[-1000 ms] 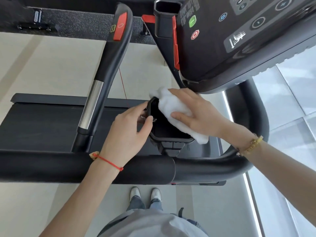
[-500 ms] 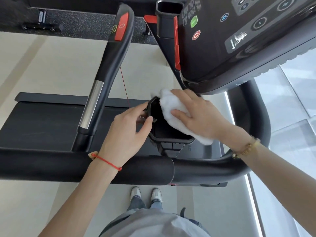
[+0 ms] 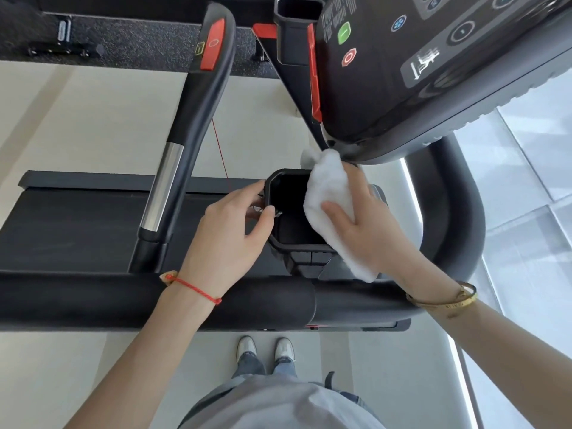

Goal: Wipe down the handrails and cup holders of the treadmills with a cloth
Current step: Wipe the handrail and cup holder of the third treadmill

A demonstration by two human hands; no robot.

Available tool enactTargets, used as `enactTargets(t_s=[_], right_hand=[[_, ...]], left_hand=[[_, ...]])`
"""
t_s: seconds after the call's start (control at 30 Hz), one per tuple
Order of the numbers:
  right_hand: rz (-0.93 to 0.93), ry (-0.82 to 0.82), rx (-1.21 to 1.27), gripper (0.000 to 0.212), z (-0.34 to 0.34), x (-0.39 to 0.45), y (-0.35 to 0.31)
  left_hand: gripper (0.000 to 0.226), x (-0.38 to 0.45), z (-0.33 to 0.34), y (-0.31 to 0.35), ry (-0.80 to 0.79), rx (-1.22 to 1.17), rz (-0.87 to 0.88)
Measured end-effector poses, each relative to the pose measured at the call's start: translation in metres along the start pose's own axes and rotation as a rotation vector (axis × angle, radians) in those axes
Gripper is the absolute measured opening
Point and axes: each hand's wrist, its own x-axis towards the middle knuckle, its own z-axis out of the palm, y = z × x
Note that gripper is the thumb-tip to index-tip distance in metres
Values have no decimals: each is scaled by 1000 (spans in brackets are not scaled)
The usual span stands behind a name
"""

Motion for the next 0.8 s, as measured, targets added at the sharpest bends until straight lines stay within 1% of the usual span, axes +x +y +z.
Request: enactTargets(t_s=[0.07,0.13,0.23,0.3,0.37,0.43,0.5,0.57,0.63,0.73,0.8], right_hand=[[61,-31,40,57,0,5,1],[107,-54,30,50,-1,18,-2],[133,-35,37,46,0,25,-7],[152,-3,93,48,3,12,-5],[158,21,118,45,7,-7,-4],[188,-1,120,42,7,-14,-3],[227,-55,96,39,3,-4,-5],[263,-72,90,37,-2,10,-10],[284,-71,116,37,-4,15,-14],[273,-119,58,28,0,-7,-12],[303,-128,124,28,1,-19,-11]], left_hand=[[35,1,-1,0,-17,-1,-1],[36,4,-4,-1,-42,27,7],[41,18,-12,-4,-70,76,14],[46,31,-16,-5,-127,97,42],[47,43,-18,-4,-204,114,81],[46,53,-17,-4,-260,127,114],[45,61,-15,-6,-301,147,150],[43,66,-13,-7,-339,164,179],[41,69,-12,-9,-355,159,201],[39,67,-9,-11,-343,116,222],[36,67,-7,-13,-327,78,222]])
